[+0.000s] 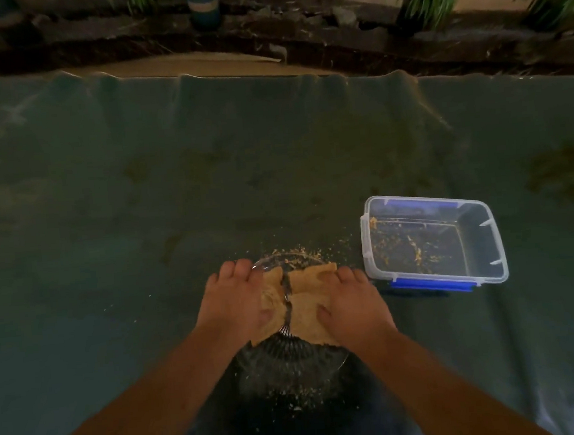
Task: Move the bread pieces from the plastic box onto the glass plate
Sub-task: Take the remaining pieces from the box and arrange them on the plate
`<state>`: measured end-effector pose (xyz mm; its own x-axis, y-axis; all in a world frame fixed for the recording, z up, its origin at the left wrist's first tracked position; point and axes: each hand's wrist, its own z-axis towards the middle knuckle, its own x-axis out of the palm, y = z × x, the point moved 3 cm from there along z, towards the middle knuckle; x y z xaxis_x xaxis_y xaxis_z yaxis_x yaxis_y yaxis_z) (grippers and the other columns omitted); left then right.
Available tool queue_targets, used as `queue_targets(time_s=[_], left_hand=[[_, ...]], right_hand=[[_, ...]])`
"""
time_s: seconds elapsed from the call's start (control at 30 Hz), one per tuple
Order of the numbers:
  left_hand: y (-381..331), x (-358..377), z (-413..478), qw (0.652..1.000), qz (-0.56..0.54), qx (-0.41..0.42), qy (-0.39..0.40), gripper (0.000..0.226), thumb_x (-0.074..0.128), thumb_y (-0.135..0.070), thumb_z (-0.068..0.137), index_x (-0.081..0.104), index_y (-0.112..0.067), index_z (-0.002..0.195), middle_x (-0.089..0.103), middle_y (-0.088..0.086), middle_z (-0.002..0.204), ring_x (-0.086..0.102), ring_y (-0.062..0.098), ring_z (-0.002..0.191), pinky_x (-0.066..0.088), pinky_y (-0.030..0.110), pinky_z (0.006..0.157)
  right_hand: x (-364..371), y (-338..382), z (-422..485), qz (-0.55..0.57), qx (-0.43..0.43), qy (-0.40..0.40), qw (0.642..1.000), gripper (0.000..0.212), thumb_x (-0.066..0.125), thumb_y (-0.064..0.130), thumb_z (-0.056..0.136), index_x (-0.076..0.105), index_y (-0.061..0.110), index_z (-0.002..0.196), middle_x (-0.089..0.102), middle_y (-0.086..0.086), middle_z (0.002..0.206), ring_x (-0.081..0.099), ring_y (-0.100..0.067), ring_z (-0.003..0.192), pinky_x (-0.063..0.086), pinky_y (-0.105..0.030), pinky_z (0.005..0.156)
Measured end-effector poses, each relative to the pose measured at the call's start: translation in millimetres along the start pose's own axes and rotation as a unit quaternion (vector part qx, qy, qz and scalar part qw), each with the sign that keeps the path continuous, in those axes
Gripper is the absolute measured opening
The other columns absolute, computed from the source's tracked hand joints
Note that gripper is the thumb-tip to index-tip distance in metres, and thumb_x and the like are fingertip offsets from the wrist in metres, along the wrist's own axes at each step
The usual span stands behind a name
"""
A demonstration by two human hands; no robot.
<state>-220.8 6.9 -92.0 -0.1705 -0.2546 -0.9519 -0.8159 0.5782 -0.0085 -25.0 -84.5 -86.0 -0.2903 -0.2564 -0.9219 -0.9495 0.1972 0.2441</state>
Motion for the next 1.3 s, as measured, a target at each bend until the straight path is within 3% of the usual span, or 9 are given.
queue_targets(time_s=[0.23,0.43,0.6,0.67,0.73,0.87,0.97,1.17,1.3], left_hand=[[-14,6,3,0.993,0.093,0.052,0.049,0.065,0.067,-0.054,0.087,0.054,-0.014,0.136,0.049,0.011,0.142,0.037,0.031,0.131,0.032,0.051,0.113],[-10,11,7,0.995,0.077,0.001,0.063,0.085,0.074,-0.063,0.078,0.044,-0.012,0.140,0.054,0.009,0.137,0.045,0.028,0.123,0.042,0.048,0.101],[-12,7,16,0.992,0.102,0.028,0.071,0.075,0.075,-0.060,0.078,0.053,-0.016,0.134,0.056,0.006,0.128,0.045,0.027,0.116,0.040,0.048,0.096],[-12,6,15,0.994,0.059,0.061,0.065,0.050,0.072,-0.043,0.085,0.058,-0.021,0.127,0.061,0.006,0.123,0.052,0.026,0.112,0.046,0.046,0.095],[-9,7,9,0.994,-0.044,0.070,0.072,0.021,0.070,-0.031,0.087,0.061,-0.032,0.106,0.068,-0.002,0.104,0.062,0.019,0.095,0.053,0.038,0.078],[-3,18,-5,0.963,-0.199,0.049,0.173,0.023,0.078,-0.035,0.084,0.055,-0.041,0.088,0.062,-0.014,0.087,0.055,0.004,0.078,0.038,0.026,0.057],[-5,23,-11,0.977,-0.115,0.078,0.160,0.023,0.072,-0.038,0.086,0.061,-0.033,0.105,0.063,-0.006,0.100,0.056,0.012,0.087,0.040,0.028,0.064],[-10,22,-18,0.995,-0.010,0.095,0.026,0.056,0.039,-0.061,0.089,0.059,-0.020,0.121,0.058,0.004,0.118,0.050,0.025,0.111,0.048,0.044,0.095],[-16,29,-11,0.997,0.000,0.075,0.029,0.053,0.049,-0.054,0.094,0.053,-0.018,0.132,0.054,0.007,0.129,0.045,0.027,0.120,0.044,0.044,0.102]], right_hand=[[7,18,18,-0.126,-0.044,0.071,0.988,0.046,0.056,0.037,0.097,0.051,0.012,0.136,0.051,-0.017,0.136,0.044,-0.035,0.123,0.041,-0.049,0.104],[6,13,20,0.029,-0.022,0.125,0.992,0.036,0.059,0.015,0.094,0.053,0.024,0.128,0.066,-0.006,0.116,0.062,-0.026,0.101,0.054,-0.041,0.087],[14,8,21,0.074,-0.035,0.162,0.983,0.042,0.054,0.014,0.096,0.060,0.034,0.132,0.066,-0.003,0.123,0.060,-0.025,0.107,0.052,-0.044,0.094],[15,6,20,0.096,-0.036,0.160,0.982,0.040,0.054,0.013,0.095,0.062,0.034,0.128,0.068,-0.001,0.118,0.061,-0.022,0.102,0.053,-0.040,0.090],[15,3,18,0.111,-0.039,0.167,0.979,0.036,0.054,0.013,0.095,0.065,0.034,0.123,0.068,0.001,0.113,0.060,-0.018,0.096,0.052,-0.035,0.083],[20,3,11,0.095,-0.053,0.210,0.972,0.035,0.056,0.016,0.095,0.064,0.031,0.125,0.066,0.000,0.119,0.056,-0.016,0.096,0.050,-0.032,0.082],[24,7,2,0.009,-0.072,0.207,0.976,0.032,0.053,0.022,0.097,0.062,0.026,0.127,0.065,-0.005,0.122,0.059,-0.024,0.105,0.051,-0.040,0.090],[19,7,-8,-0.018,-0.106,0.023,0.994,0.038,0.046,0.032,0.091,0.058,0.025,0.126,0.056,-0.005,0.122,0.047,-0.027,0.114,0.045,-0.046,0.094],[30,8,0,-0.041,-0.112,0.067,0.991,0.048,0.044,0.021,0.093,0.048,0.023,0.141,0.042,-0.012,0.150,0.032,-0.034,0.138,0.031,-0.052,0.112]])
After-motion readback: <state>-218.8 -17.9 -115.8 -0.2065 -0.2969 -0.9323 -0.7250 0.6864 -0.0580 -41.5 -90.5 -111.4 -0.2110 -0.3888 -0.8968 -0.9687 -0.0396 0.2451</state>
